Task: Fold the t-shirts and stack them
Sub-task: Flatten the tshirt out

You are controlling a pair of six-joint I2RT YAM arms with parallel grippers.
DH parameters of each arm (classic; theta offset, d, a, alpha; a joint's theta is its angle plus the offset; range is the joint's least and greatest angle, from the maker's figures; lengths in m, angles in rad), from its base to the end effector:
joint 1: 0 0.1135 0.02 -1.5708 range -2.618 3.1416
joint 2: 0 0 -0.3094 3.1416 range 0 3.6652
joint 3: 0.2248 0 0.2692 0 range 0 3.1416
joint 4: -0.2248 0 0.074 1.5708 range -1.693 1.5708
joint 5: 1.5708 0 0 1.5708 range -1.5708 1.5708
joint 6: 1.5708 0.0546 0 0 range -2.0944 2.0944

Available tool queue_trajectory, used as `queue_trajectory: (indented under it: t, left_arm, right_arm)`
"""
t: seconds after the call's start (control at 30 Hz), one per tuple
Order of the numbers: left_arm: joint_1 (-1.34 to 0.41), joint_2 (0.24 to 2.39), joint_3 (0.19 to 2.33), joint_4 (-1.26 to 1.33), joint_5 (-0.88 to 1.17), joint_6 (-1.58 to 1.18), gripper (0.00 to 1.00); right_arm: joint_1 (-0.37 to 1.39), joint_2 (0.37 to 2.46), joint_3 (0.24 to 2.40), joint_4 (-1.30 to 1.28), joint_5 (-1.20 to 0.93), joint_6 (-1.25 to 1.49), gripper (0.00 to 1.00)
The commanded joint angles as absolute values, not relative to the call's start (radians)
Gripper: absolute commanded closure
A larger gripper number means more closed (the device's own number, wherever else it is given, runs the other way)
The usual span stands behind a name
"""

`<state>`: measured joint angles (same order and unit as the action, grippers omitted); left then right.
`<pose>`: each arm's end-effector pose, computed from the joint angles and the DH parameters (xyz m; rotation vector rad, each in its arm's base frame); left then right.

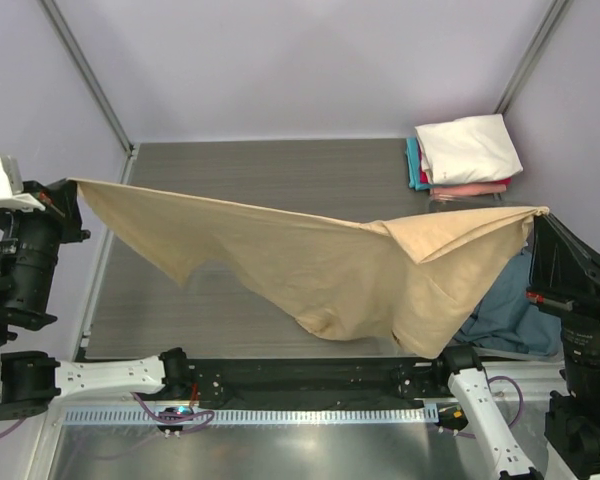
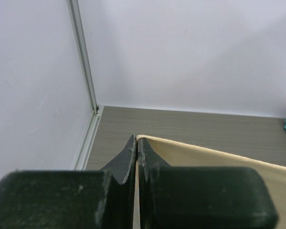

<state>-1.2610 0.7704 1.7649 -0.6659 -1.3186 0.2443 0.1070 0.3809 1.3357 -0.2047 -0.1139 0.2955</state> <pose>0.0423 0.0413 0.6100 -0.1081 1.4862 -0.0033 -0.0710 -0.0014 0.5648 -0.0300 0.8329 0.4259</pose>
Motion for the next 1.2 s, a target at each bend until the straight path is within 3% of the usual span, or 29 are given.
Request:
queue_trajectory:
  t: [0.0, 0.4, 0.6, 0.73, 0.87, 0.97, 1.0, 1.1, 1.17]
  left_arm:
    - [-1.256, 0.768, 1.812, -0.601, -1.335, 0.321, 1.0]
    - [-1.201, 0.851, 1.968, -0.493, -1.137, 0.494, 1.0]
    - [-1.207, 0.952, 1.896, -0.243, -1.158, 0.768, 1.0]
    - [-1.207, 1.017, 1.859, -0.189, -1.147, 0.77, 1.0]
    - [-1.183, 1.031, 1.729, -0.169, -1.131, 0.697, 0.99]
    - [-0.963, 1.087, 1.664, -0.355, -0.996, 0.464, 0.99]
    - [-0.754, 1.15, 1.664, -0.421, -0.825, 0.287, 1.0]
    - [-0.326, 1.273, 1.632, -0.517, -0.518, 0.106, 1.0]
    - [-0.174, 1.469, 1.653, -0.532, -0.424, -0.024, 1.0]
  right_arm:
    - [0.104, 0.377, 1.4, -0.152, -0.098, 0.273, 0.99]
    - [0.104, 0.524, 1.682, -0.114, -0.11, 0.204, 0.99]
    - [0.103, 0.794, 1.879, -0.185, -0.11, 0.229, 0.99]
    - [0.104, 1.087, 2.049, -0.369, -0.118, 0.235, 0.99]
    - [0.104, 1.317, 2.019, -0.446, -0.153, 0.259, 0.99]
    - [0.107, 1.432, 1.799, -0.332, -0.137, 0.291, 0.99]
    - [0.107, 1.53, 1.786, -0.306, -0.126, 0.299, 0.99]
    - [0.112, 1.713, 1.853, -0.337, -0.114, 0.299, 0.99]
    - [0.126, 1.895, 1.972, -0.38, -0.043, 0.304, 0.99]
